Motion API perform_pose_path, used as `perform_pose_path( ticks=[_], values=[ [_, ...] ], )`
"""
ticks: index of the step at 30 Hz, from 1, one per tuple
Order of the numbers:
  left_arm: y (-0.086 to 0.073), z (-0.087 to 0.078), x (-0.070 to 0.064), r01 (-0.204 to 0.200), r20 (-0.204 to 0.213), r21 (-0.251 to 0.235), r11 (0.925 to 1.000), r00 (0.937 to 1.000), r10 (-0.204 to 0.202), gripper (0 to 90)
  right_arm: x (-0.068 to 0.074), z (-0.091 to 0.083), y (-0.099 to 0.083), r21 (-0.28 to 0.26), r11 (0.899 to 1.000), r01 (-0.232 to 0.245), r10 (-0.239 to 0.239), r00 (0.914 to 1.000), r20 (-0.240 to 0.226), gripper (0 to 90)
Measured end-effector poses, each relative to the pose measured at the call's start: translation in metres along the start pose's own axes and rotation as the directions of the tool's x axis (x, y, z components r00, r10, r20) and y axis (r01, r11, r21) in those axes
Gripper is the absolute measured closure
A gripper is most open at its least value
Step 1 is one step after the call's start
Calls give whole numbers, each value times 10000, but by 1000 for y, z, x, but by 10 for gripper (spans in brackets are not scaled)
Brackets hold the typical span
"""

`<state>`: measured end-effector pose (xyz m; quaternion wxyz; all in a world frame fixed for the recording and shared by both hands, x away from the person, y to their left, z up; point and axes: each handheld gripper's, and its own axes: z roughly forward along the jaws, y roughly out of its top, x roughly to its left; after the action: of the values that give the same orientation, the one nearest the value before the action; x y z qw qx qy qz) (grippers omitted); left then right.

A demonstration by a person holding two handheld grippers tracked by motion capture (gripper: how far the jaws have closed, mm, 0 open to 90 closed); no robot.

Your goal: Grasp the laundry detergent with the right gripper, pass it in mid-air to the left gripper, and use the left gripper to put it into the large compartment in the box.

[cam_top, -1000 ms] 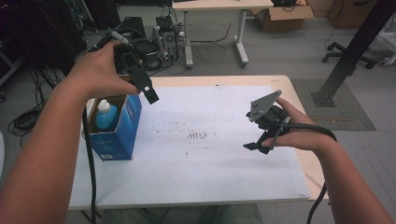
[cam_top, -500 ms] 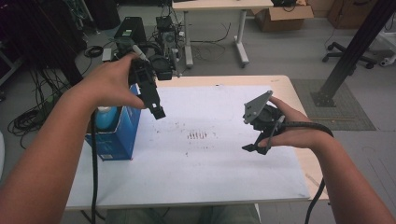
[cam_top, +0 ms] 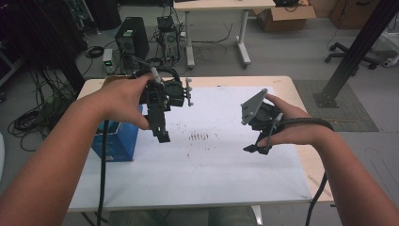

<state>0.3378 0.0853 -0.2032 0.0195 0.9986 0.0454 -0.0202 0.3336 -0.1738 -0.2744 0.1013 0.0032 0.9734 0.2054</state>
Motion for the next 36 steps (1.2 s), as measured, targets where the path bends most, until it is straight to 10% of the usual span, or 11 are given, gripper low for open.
perform_pose_path(
  ticks=[11,36],
  values=[
    [7,28,8,-127,-201,970,9952,9997,147,2,-13,16,-2,1013,9947,-168,219,9985,-493,34],
    [-3,27,16,137,-257,640,9979,9996,-121,2,-17,16,-11,1310,9905,-428,504,9972,-549,35]
  ],
)
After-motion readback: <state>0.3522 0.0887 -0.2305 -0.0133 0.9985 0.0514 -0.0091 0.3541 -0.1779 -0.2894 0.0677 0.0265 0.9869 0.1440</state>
